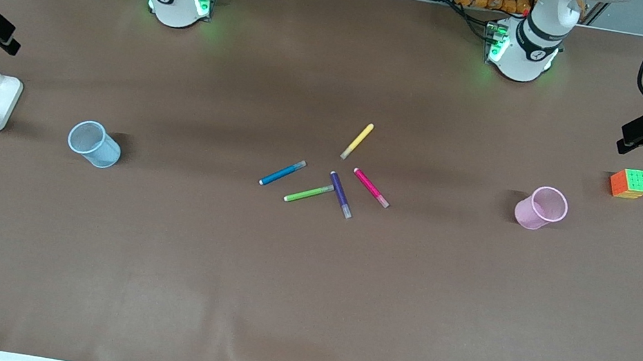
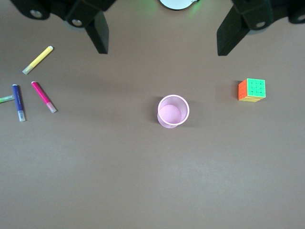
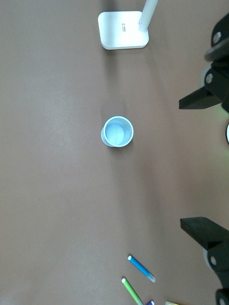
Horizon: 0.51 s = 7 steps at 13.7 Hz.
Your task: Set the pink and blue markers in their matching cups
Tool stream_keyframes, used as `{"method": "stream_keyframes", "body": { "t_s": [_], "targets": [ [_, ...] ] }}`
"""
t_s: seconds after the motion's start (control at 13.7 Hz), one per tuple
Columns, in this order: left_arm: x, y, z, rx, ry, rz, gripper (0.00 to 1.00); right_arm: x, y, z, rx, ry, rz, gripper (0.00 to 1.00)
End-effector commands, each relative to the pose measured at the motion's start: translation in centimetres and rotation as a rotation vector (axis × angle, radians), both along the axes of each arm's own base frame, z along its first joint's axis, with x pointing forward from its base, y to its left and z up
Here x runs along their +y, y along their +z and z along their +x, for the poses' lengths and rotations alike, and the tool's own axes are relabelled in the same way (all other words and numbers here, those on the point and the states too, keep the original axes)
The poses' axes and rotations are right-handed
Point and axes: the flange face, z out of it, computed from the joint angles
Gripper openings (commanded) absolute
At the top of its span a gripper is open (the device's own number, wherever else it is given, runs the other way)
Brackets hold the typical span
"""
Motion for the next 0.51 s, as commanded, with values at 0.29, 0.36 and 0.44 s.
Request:
{"method": "stream_keyframes", "body": {
  "t_s": [0.29,0.36,0.44],
  "targets": [
    [-0.63,0.48,-0.34,0.025,-0.016,0.029,1.00,-0.14,0.34,-0.32,0.003,0.015,0.008,1.00],
    [-0.63,0.48,-0.34,0.025,-0.015,0.029,1.00,-0.30,0.34,-0.32,0.003,0.012,0.008,1.00],
    [-0.63,0.47,-0.29,0.025,-0.013,0.029,1.00,-0.30,0.34,-0.32,0.003,0.012,0.008,1.00]
  ]
}}
